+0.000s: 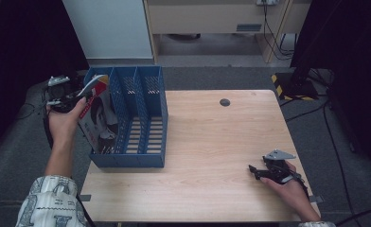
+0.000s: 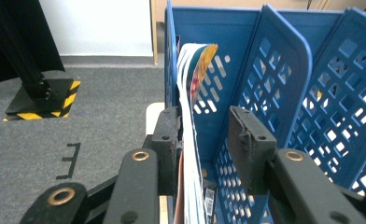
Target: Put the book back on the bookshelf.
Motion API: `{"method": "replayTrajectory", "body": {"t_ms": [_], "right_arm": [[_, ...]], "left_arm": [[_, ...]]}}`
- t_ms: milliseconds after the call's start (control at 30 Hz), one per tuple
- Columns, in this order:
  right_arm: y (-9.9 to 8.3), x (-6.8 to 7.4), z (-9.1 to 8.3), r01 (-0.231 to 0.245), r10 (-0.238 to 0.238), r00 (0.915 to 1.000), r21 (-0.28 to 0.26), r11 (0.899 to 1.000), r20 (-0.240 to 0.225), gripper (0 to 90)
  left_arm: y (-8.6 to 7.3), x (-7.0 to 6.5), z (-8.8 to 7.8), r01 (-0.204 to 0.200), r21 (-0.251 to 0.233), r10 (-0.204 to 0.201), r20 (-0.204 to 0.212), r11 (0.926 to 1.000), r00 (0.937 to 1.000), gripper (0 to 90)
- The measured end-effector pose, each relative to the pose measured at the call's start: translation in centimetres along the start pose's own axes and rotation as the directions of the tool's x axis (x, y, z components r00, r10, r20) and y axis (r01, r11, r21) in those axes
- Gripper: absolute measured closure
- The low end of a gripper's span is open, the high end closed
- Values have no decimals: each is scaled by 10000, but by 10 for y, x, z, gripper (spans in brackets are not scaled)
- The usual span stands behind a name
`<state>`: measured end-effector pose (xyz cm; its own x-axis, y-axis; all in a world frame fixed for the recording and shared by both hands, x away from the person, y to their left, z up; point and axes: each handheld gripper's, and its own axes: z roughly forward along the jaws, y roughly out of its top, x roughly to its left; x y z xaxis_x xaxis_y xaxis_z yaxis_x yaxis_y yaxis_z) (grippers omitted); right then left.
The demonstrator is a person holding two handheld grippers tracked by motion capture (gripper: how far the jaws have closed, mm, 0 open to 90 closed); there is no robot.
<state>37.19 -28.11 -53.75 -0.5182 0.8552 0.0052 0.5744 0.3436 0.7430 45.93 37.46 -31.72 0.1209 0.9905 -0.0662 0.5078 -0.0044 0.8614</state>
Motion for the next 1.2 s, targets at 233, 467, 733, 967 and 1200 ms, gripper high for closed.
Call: {"method": "replayTrajectory", "body": {"t_ms": [233,467,733,967,1200], "right_arm": [[0,0,0,7,-7,10000,-11,10000,3,252],[0,0,0,-13,13,10000,-12,10000,0,252],[0,0,0,-14,14,10000,-14,10000,-4,252],[0,0,0,-16,16,10000,-13,10000,-11,252],[0,0,0,-20,20,10000,-12,10000,-10,252]], "left_arm": [[-1,2,-3,276,86,-276,-46,9996,9996,856],[-2,1,-11,379,-442,-390,-247,9983,9989,865],[-3,-5,-14,125,-1095,-154,-263,9939,9995,866],[-9,-8,-18,126,-1453,-144,-107,9893,9998,867],[-5,-8,-21,34,-1956,-60,-130,9807,9999,867]]}}
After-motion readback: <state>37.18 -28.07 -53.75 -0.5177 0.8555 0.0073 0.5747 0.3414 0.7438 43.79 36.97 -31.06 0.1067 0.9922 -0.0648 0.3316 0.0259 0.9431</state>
